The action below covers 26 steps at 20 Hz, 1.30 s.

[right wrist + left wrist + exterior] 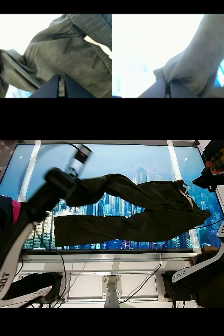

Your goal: Fold the clothes and pants, and hang the long-sleeved shirts on hangers.

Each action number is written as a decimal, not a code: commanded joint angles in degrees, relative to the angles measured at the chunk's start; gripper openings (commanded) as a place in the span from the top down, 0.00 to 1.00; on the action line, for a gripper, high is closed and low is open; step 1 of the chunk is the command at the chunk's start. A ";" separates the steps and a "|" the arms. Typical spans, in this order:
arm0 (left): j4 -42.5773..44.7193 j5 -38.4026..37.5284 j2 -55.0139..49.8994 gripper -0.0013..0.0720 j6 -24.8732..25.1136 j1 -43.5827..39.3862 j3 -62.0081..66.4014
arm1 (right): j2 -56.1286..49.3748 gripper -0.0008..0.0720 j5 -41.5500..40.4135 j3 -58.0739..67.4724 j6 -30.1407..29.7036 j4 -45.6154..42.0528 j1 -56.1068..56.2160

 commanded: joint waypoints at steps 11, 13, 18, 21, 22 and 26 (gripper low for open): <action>-12.59 30.60 -21.33 0.97 -31.04 30.67 0.04 | -0.02 0.86 0.52 0.00 -0.17 -0.11 0.02; -12.61 35.50 -25.18 0.50 -36.20 32.52 0.04 | -0.02 0.86 0.72 0.00 -0.17 -0.11 0.04; -14.95 43.23 -25.22 0.12 -56.08 36.61 0.07 | -0.02 0.86 1.05 0.00 -0.20 -2.47 0.04; -14.99 40.50 -22.45 0.35 -48.92 37.00 0.07 | -0.02 0.86 0.13 0.00 -0.20 -3.08 0.00; -14.99 36.11 -20.94 0.82 -44.35 36.81 0.04 | -0.02 0.86 -0.02 0.00 -0.20 -3.08 0.00; -23.67 16.85 -17.38 0.97 -16.35 37.29 0.04 | -0.04 0.86 -0.50 0.00 -0.20 -3.06 0.00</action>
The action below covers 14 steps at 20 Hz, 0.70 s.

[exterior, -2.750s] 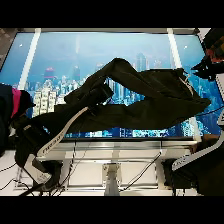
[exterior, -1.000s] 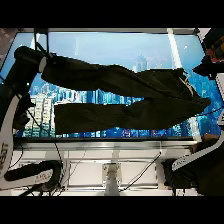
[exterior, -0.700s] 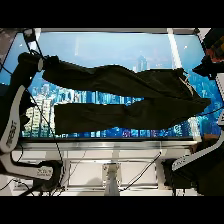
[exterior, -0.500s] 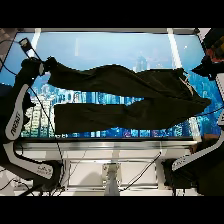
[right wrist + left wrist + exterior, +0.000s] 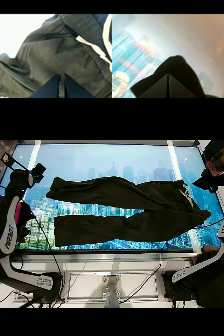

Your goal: Fold the clothes and pants, and hang the long-sleeved shirts on hangers.

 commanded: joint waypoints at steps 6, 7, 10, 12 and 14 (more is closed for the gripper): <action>-40.22 -25.29 2.27 0.97 42.80 9.51 -6.69 | -0.42 0.86 0.07 0.02 0.04 1.05 -0.50; -44.02 -24.52 2.27 0.97 42.77 11.26 -9.16 | -0.87 0.86 0.55 0.00 0.02 1.92 -0.92; -51.23 -18.49 2.21 0.96 42.77 14.12 -14.78 | -2.49 0.86 1.86 -0.04 0.04 2.27 -0.96; -51.28 -13.14 1.79 0.54 42.47 14.25 -15.58 | -3.39 0.76 2.43 -0.04 0.02 4.39 -0.85; -55.43 -8.92 0.87 0.33 41.22 14.08 -15.58 | -4.02 0.69 2.34 -0.04 0.00 5.33 -0.55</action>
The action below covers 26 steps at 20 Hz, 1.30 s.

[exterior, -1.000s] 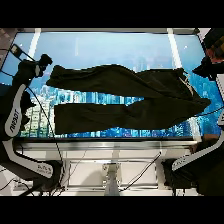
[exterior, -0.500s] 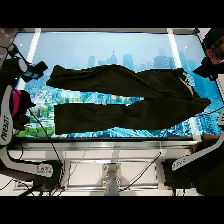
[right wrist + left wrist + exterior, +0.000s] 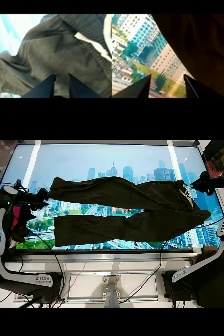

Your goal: Fold the clothes and pants, and hang the long-sleeved shirts on hangers.

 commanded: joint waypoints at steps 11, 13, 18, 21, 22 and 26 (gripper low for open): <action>-20.72 15.02 -7.63 0.36 -0.11 -1.05 -1.55 | -2.03 0.46 -0.50 0.09 -1.49 2.12 0.83; -20.72 15.45 -7.63 0.46 -0.09 -1.05 -1.55 | -2.03 0.46 -0.70 0.09 -1.49 2.25 0.85; -20.63 17.03 -7.76 0.78 -0.07 -1.81 -1.55 | -1.99 0.46 -6.08 0.09 -1.44 2.32 0.83; -20.83 17.46 -9.01 0.76 -0.07 -3.04 -1.55 | -1.99 0.46 -10.60 0.09 -1.38 1.36 0.83; -20.72 17.46 -9.51 0.75 -0.02 -3.48 -1.55 | -1.99 0.46 -10.91 0.09 -1.38 1.25 0.83; -20.63 17.66 -10.86 0.35 -0.04 -4.15 -1.55 | -1.99 0.46 -9.51 0.09 -1.40 1.20 0.83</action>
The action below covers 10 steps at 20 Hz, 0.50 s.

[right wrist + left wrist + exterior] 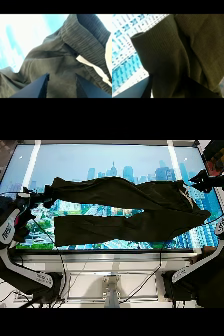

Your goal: Fold the clothes and pants, and hang the long-sleeved shirts on hangers.

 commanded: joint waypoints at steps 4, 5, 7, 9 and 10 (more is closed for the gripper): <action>0.68 0.59 -1.53 0.35 0.00 -0.59 -0.09 | 0.00 0.46 0.11 0.07 0.04 -0.28 0.07; 0.68 0.61 -1.68 0.35 0.00 -0.59 -0.09 | 0.00 0.46 0.11 0.07 0.04 -0.26 0.07; 0.66 0.59 -1.88 0.36 0.00 -0.57 -0.09 | 0.00 0.46 0.13 0.07 0.04 -0.26 0.07; 0.04 0.33 -1.81 0.79 0.02 -0.57 -0.07 | 0.00 0.46 0.13 0.07 0.04 -0.28 0.07; -0.98 0.37 -1.73 0.97 0.00 -0.55 -0.07 | 0.00 0.46 0.17 0.07 0.04 -0.26 0.07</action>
